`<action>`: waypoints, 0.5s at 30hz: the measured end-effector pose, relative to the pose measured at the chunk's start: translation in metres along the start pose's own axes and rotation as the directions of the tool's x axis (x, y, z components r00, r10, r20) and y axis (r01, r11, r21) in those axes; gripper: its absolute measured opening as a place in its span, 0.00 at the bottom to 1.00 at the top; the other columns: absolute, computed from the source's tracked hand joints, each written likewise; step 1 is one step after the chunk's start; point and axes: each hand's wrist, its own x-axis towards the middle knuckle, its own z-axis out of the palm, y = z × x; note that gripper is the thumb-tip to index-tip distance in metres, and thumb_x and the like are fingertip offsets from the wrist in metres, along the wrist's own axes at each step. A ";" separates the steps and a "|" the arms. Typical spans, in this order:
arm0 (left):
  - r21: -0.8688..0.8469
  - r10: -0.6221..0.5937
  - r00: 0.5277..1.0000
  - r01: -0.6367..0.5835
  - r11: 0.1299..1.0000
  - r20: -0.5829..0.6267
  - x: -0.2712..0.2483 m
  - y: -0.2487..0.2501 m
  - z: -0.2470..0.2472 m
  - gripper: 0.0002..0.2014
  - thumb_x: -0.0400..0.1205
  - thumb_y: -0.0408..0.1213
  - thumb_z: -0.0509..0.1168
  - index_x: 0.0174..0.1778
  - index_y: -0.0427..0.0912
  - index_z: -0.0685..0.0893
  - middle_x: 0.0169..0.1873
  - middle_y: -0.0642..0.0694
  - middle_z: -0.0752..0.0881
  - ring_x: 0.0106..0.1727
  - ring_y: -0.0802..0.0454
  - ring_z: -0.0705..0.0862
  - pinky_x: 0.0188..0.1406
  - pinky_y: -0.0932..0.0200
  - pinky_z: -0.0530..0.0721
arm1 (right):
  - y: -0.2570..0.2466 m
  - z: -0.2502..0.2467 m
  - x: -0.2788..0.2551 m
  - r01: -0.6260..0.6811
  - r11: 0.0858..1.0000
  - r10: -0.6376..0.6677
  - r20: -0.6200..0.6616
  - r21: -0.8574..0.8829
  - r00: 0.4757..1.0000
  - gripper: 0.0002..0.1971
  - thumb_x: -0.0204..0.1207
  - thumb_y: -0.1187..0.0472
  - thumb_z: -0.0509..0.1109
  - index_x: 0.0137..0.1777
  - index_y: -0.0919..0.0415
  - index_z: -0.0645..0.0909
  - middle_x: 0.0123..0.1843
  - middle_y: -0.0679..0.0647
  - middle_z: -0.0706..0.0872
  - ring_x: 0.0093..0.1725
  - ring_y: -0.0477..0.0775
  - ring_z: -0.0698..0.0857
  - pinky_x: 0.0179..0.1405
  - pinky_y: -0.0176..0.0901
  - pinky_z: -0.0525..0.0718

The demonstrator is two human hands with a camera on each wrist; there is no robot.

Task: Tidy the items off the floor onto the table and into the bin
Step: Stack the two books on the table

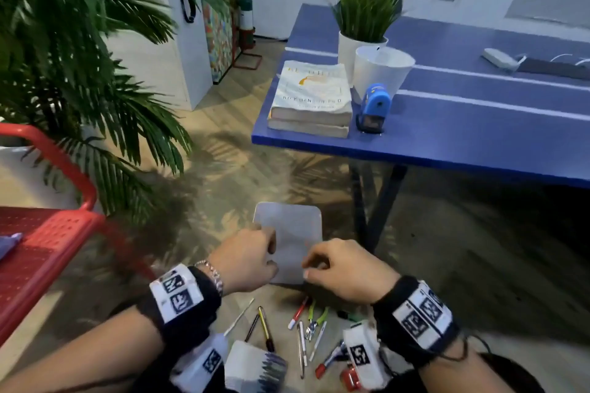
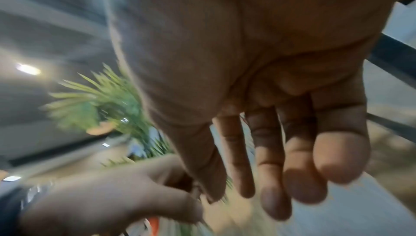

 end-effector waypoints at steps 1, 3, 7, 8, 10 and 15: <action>0.006 -0.051 0.990 0.050 0.999 0.134 0.013 -0.008 0.014 0.14 0.76 0.46 0.66 0.57 0.49 0.82 0.55 0.47 0.85 0.60 0.42 0.85 0.54 0.55 0.81 | 0.015 0.020 0.017 -0.030 0.999 0.034 0.117 -0.037 0.993 0.13 0.80 0.49 0.75 0.61 0.50 0.91 0.57 0.49 0.93 0.58 0.49 0.90 0.57 0.36 0.84; 0.015 -0.138 0.915 0.144 0.990 0.380 0.050 -0.031 0.046 0.15 0.79 0.44 0.71 0.58 0.42 0.87 0.54 0.43 0.88 0.59 0.41 0.86 0.52 0.56 0.81 | 0.047 0.058 0.052 -0.095 0.991 0.116 0.262 -0.092 0.958 0.13 0.80 0.51 0.76 0.60 0.53 0.92 0.59 0.52 0.94 0.57 0.51 0.91 0.54 0.37 0.83; 0.065 -0.267 0.827 0.271 0.960 0.495 0.106 -0.094 0.149 0.13 0.63 0.52 0.82 0.24 0.55 0.84 0.25 0.59 0.83 0.33 0.54 0.86 0.38 0.61 0.83 | 0.104 0.130 0.105 -0.220 0.974 0.223 0.453 -0.059 0.863 0.13 0.81 0.50 0.75 0.55 0.59 0.92 0.48 0.57 0.94 0.39 0.52 0.87 0.34 0.40 0.85; 0.037 -0.296 0.806 0.324 0.945 0.512 0.109 -0.108 0.178 0.13 0.64 0.50 0.81 0.25 0.53 0.83 0.28 0.56 0.83 0.31 0.55 0.84 0.37 0.63 0.81 | 0.114 0.146 0.114 -0.256 0.966 0.237 0.489 -0.028 0.840 0.12 0.82 0.50 0.75 0.53 0.59 0.92 0.46 0.56 0.93 0.38 0.52 0.87 0.32 0.40 0.85; -0.030 -0.355 0.753 0.444 0.896 0.554 0.095 -0.113 0.213 0.10 0.70 0.43 0.76 0.30 0.46 0.82 0.36 0.47 0.84 0.34 0.51 0.82 0.36 0.64 0.80 | 0.135 0.179 0.133 -0.347 0.935 0.252 0.550 0.074 0.796 0.10 0.85 0.53 0.73 0.52 0.59 0.89 0.44 0.56 0.90 0.33 0.52 0.85 0.27 0.36 0.84; -0.040 -0.350 0.590 0.546 0.837 0.728 0.065 -0.129 0.289 0.15 0.77 0.35 0.74 0.59 0.42 0.88 0.56 0.42 0.85 0.51 0.51 0.80 0.53 0.57 0.82 | 0.175 0.262 0.177 -0.520 0.818 0.295 0.595 0.248 0.748 0.08 0.88 0.57 0.70 0.59 0.60 0.84 0.40 0.54 0.87 0.29 0.49 0.82 0.25 0.39 0.81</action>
